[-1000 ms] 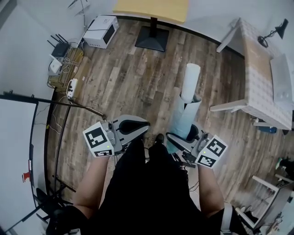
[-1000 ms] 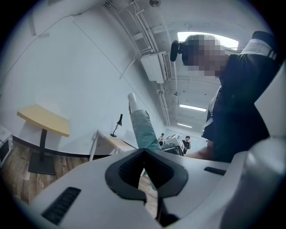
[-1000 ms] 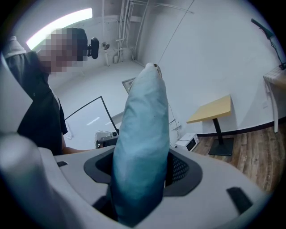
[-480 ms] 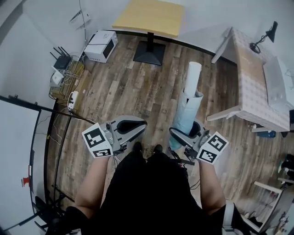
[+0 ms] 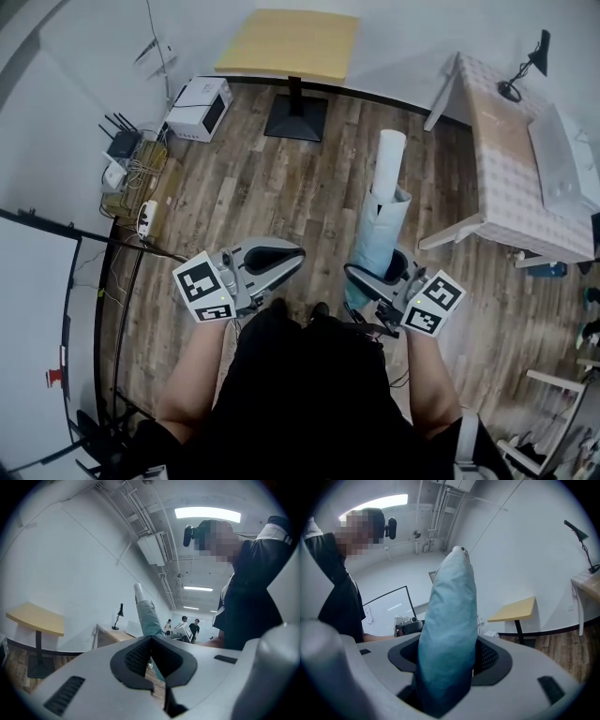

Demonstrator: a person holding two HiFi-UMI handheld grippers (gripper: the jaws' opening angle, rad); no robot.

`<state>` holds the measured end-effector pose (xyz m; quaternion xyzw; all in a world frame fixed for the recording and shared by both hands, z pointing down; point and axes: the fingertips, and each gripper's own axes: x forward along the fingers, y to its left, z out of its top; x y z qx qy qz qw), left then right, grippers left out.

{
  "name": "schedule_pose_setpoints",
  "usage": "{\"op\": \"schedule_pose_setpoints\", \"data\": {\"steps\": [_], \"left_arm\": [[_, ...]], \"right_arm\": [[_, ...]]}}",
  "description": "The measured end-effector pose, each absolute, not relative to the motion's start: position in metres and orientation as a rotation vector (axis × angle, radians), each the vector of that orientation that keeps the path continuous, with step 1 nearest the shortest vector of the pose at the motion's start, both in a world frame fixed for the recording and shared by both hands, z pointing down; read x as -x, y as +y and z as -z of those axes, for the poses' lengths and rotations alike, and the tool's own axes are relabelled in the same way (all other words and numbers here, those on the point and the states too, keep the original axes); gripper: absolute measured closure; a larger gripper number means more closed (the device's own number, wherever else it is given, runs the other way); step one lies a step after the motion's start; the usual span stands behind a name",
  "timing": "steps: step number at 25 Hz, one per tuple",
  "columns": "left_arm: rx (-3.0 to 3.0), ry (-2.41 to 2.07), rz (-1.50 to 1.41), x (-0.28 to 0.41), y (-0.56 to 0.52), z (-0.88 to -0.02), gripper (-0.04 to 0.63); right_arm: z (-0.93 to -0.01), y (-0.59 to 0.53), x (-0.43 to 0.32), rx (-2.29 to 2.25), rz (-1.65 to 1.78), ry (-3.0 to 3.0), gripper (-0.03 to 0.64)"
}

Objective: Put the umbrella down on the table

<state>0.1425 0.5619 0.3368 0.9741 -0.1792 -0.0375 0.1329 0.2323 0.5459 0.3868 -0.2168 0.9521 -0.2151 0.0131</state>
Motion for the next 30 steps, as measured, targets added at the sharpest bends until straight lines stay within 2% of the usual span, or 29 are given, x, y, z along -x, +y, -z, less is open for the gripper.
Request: {"op": "schedule_pose_setpoints", "data": {"steps": [12,30], "left_arm": [[-2.78,-0.516,0.091,-0.148,0.54,-0.352,0.583],[-2.787,-0.412,0.185,-0.064,0.37,-0.35,0.583]], "right_arm": [[-0.396,0.518,-0.243,0.711,0.715,2.931,0.321],[-0.388,0.364,-0.151,0.804,0.767,2.948,0.321]]}}
